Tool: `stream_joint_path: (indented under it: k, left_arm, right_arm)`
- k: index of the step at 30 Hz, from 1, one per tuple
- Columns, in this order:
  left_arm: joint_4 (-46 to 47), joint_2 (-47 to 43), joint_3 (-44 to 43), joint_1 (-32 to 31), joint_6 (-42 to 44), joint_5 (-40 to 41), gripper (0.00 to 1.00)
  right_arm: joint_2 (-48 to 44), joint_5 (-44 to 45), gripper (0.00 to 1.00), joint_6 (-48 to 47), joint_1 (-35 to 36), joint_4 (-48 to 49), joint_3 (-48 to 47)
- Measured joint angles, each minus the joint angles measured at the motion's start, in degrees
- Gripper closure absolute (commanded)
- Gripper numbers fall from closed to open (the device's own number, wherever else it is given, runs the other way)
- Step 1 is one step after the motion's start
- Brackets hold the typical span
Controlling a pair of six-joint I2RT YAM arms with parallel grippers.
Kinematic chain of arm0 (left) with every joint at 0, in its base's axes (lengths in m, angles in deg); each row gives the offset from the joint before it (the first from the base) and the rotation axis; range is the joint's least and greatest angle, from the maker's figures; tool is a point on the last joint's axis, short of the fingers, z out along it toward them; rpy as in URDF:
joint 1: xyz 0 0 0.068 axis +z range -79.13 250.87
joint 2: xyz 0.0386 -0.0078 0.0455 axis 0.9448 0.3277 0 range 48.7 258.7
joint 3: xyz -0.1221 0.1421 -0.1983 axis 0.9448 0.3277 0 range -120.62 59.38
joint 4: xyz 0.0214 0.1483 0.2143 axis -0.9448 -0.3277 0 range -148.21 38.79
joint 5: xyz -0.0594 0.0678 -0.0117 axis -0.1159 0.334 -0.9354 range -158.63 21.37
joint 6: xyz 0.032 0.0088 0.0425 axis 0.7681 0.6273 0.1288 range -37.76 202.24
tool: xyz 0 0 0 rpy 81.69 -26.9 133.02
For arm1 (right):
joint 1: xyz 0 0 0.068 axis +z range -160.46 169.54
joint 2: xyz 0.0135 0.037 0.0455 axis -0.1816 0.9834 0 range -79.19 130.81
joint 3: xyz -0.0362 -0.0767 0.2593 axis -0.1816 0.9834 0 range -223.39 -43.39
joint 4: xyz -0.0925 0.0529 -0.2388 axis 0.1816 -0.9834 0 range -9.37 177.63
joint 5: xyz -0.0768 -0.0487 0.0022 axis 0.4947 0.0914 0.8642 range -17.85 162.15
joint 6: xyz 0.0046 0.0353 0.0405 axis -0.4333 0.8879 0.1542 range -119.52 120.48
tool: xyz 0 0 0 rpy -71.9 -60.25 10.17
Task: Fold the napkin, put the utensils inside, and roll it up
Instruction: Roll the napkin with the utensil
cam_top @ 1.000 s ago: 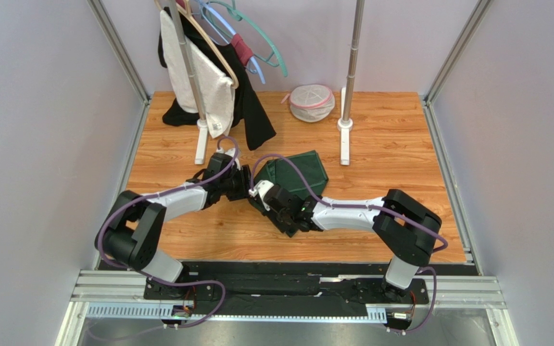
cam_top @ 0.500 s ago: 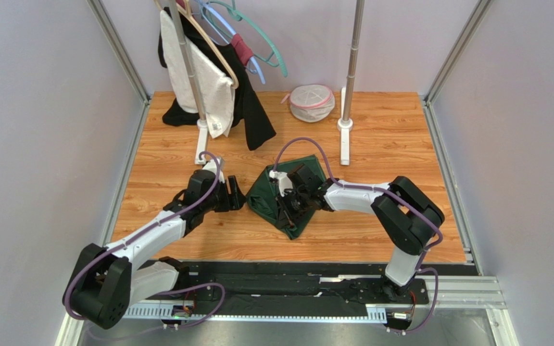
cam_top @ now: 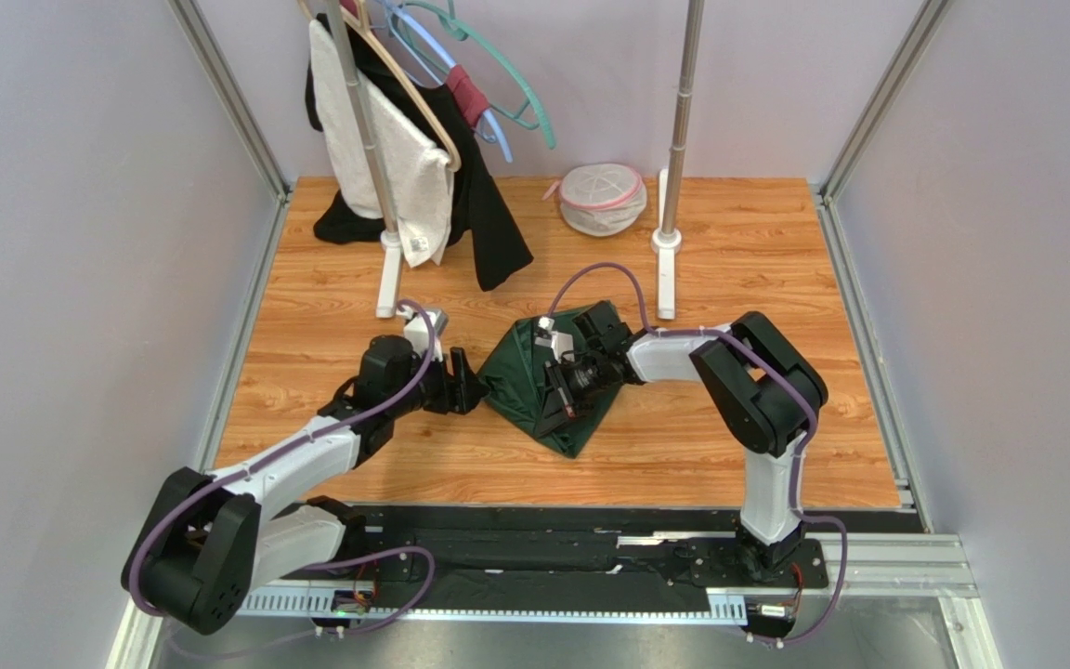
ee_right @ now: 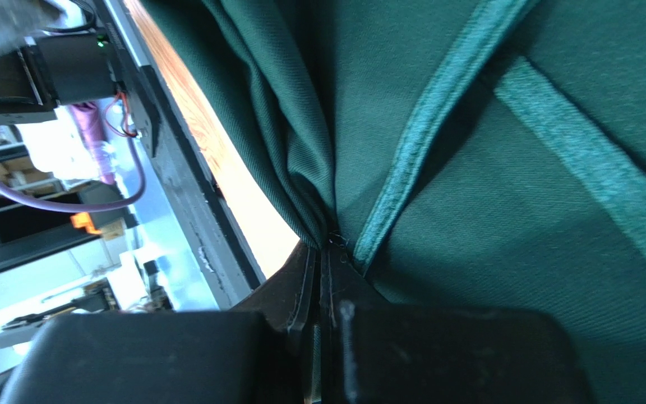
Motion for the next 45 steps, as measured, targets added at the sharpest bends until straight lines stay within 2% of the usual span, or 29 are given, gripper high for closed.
stream_joint_path:
  k: [12, 19, 24, 27, 35, 45]
  left_arm:
    - [12.7, 9.6, 0.5, 0.0, -7.0, -11.0, 0.33]
    - [18.1, 15.4, 0.3, 0.0, -10.1, -13.9, 0.34]
    - [20.7, 16.4, 0.3, -0.1, -12.7, -14.2, 0.33]
    - [19.5, 13.7, 0.8, -0.1, -13.7, -12.1, 0.32]
    - [7.6, 6.1, 0.7, -0.8, -14.6, -6.0, 0.31]
    - [4.4, 6.6, 0.7, -2.5, -17.0, -7.8, 0.31]
  right_arm:
    - [2.3, -3.4, 1.00, 1.9, -1.7, 1.0, -0.5]
    - [2.4, -3.6, 1.00, 2.1, -1.7, 1.1, -0.5]
    - [2.5, -3.7, 1.00, 2.3, -1.7, 1.2, -0.5]
    - [2.5, -3.7, 1.00, 2.3, -1.7, 1.2, -0.5]
    - [2.5, -3.7, 1.00, 2.4, -1.8, 1.2, -0.5]
    - [2.5, -3.6, 1.00, 2.5, -1.8, 1.2, -0.5]
